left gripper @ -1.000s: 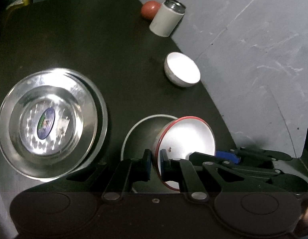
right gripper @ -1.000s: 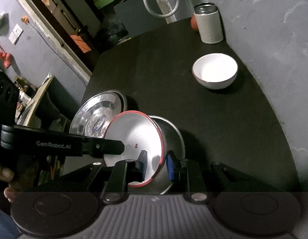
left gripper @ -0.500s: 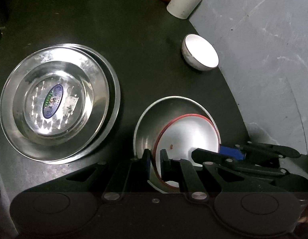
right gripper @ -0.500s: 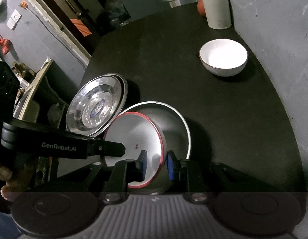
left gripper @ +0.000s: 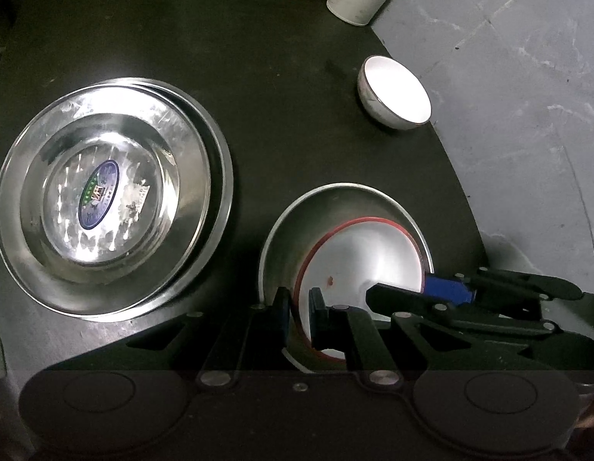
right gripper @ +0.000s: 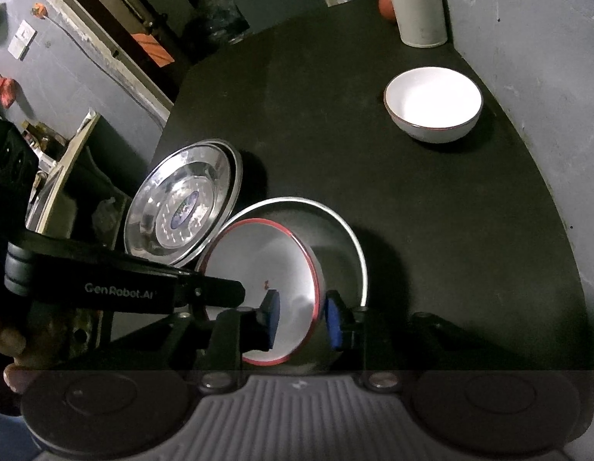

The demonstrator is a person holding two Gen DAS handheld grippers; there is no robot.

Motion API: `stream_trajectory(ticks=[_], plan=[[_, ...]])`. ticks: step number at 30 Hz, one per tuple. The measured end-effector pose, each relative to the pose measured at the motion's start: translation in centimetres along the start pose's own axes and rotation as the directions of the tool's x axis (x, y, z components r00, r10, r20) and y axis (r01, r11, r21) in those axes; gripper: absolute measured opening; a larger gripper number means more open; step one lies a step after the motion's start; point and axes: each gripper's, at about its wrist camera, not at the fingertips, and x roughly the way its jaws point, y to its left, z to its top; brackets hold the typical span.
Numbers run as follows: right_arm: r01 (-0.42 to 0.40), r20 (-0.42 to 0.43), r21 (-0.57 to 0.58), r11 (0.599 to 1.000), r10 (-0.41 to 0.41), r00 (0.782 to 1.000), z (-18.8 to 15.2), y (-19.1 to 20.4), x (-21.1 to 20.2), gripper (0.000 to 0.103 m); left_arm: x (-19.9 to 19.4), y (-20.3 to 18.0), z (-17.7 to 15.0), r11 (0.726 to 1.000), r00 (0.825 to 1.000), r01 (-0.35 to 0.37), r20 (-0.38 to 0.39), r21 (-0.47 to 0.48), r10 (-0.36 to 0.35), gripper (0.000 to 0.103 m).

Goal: Organize plates and bowls
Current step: 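Lower the white bowl into the steel bowl and open the left gripper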

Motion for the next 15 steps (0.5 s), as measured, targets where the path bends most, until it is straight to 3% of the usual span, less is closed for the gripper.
stream_trajectory(ticks=[15], plan=[[-0.003, 0.029, 0.033, 0.999, 0.002, 1.000, -0.01, -0.36, -0.15, 0.035, 0.06, -0.10, 0.38, 0.999, 1.000, -0.001, 0.002, 0.033, 0.001, 0.015]])
